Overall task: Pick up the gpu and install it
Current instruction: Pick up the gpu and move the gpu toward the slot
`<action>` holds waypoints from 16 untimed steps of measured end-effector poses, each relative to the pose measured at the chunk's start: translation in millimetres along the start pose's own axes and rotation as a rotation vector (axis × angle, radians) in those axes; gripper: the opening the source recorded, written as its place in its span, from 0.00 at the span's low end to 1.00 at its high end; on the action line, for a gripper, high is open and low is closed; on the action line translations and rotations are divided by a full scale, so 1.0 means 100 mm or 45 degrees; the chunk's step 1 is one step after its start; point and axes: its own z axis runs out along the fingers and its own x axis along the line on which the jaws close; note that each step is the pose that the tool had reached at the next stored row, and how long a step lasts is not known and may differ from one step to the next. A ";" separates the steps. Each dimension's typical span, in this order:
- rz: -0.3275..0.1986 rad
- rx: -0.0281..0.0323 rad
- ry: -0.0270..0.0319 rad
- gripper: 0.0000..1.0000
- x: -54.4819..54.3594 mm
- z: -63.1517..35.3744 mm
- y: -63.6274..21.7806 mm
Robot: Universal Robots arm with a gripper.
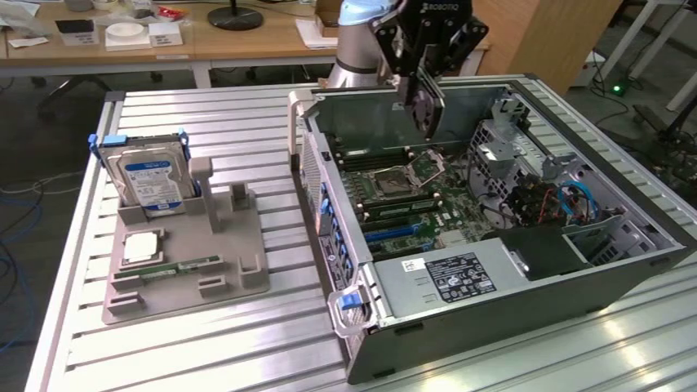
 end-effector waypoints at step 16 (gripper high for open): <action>-0.001 -0.0003 0.0000 0.28 -0.32 0.011 0.013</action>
